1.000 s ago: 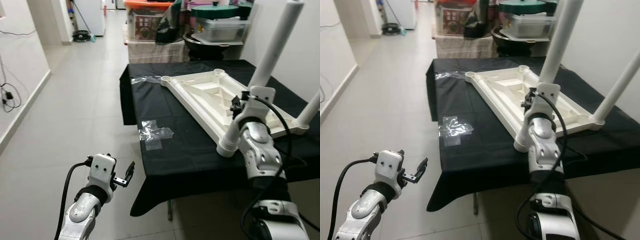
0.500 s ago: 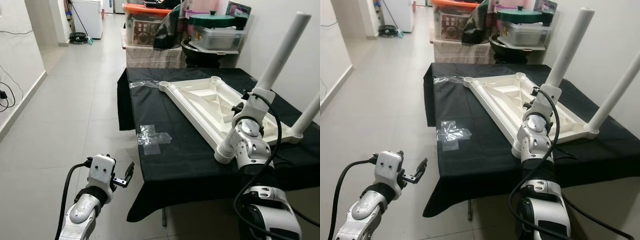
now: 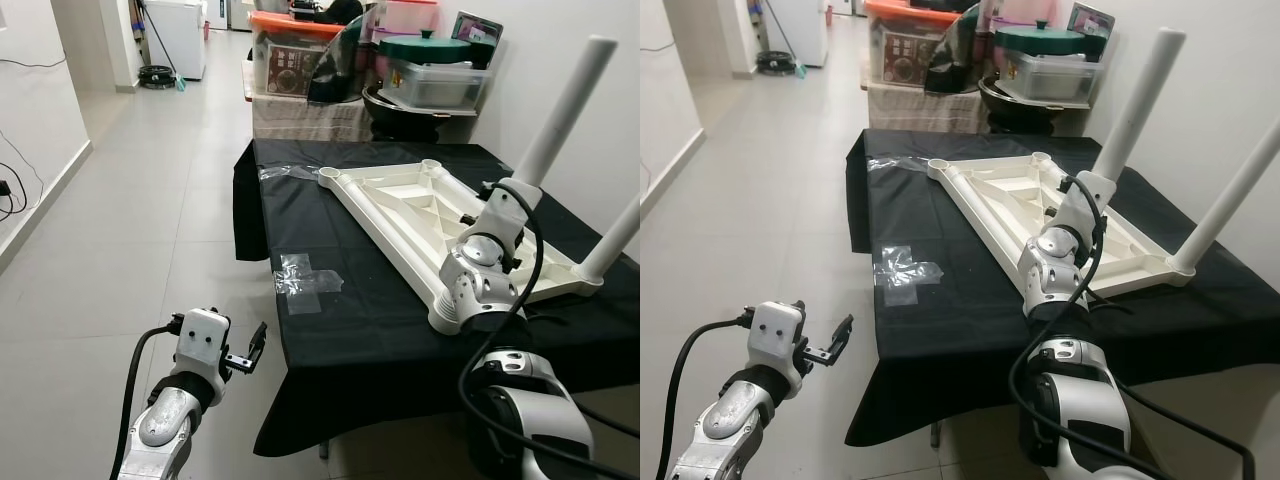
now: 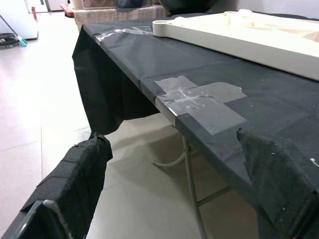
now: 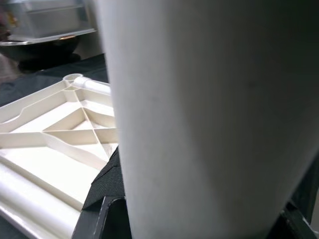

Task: Building children table

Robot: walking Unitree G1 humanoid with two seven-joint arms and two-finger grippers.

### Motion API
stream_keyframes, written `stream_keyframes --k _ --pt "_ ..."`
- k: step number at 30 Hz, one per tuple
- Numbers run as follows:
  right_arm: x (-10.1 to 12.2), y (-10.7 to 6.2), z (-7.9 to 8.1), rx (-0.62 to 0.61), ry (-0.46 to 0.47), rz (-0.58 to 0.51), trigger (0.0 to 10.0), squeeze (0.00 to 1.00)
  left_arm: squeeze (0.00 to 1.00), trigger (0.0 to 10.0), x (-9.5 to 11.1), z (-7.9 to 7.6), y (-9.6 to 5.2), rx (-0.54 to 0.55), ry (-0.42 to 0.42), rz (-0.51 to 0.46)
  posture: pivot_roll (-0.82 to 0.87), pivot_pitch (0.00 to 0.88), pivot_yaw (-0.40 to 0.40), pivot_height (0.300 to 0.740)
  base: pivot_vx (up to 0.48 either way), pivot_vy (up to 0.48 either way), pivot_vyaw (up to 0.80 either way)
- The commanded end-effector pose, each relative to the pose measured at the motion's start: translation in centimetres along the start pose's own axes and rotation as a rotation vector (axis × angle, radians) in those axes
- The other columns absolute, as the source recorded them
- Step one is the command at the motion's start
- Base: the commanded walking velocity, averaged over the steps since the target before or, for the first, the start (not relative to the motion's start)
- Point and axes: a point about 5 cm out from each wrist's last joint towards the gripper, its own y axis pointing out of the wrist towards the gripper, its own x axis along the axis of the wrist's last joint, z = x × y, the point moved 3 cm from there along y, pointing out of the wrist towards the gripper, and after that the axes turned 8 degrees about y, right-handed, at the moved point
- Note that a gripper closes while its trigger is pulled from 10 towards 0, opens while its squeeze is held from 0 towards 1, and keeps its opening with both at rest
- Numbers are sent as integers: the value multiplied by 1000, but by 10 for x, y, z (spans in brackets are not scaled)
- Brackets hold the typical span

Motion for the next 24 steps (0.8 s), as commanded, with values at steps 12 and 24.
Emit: stream_keyframes --k 12,24 --pt "-60 -3 -35 -220 -58 173 0 0 0 10000 -3 -4 2 0 4 6 78 0 -105 740 0 0 0" --pt "-54 -12 -12 -119 -85 115 1176 0 0 10000 -4 -3 1 -1 5 8 80 0 -102 740 0 0 0"
